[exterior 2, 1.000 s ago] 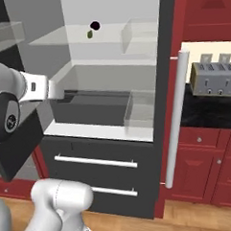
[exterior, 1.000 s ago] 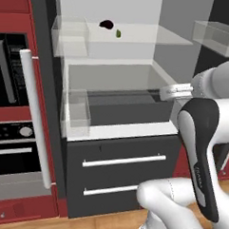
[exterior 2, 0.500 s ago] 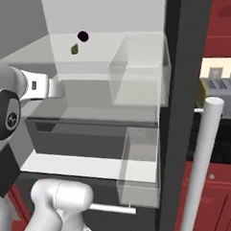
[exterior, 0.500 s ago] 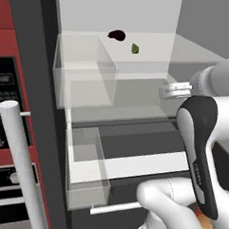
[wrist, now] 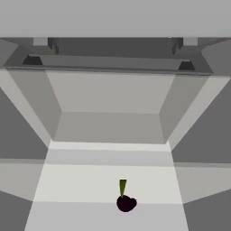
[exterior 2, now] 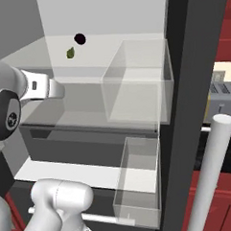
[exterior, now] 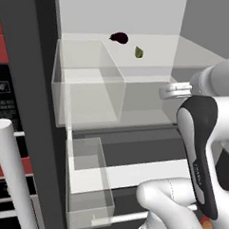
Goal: Take the lemon wedge from the fridge and place it on the plate with fish on the dining counter.
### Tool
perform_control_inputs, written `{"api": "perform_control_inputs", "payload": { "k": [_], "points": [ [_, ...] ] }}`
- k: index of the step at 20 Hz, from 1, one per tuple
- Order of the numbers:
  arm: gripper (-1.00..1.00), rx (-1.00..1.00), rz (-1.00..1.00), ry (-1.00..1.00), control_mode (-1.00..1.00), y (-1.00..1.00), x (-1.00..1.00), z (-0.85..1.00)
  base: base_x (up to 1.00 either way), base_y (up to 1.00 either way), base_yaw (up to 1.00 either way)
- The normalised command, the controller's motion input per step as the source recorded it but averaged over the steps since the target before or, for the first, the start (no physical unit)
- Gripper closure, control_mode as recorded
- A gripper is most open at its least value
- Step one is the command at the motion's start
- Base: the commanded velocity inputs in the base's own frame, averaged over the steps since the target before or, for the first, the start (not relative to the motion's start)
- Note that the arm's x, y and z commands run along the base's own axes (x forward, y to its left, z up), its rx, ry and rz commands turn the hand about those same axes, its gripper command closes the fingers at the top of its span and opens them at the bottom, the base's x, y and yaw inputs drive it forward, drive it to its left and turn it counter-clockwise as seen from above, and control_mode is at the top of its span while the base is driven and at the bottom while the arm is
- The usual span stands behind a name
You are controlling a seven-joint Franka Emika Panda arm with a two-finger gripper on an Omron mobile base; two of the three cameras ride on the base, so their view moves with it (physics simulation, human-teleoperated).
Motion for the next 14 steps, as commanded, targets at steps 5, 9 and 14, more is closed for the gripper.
{"api": "perform_control_inputs", "payload": {
  "k": [5,9,14],
  "points": [
    [-1.00,0.00,0.00,-0.03,-1.00,0.03,0.03,0.20,0.51,0.22,-0.02],
    [-1.00,0.00,0.00,-0.20,-1.00,0.22,0.05,1.00,0.00,0.00,0.00],
    [-1.00,0.00,0.00,-0.11,-1.00,0.09,0.06,0.66,0.00,0.00,0.00]
  ]
}}
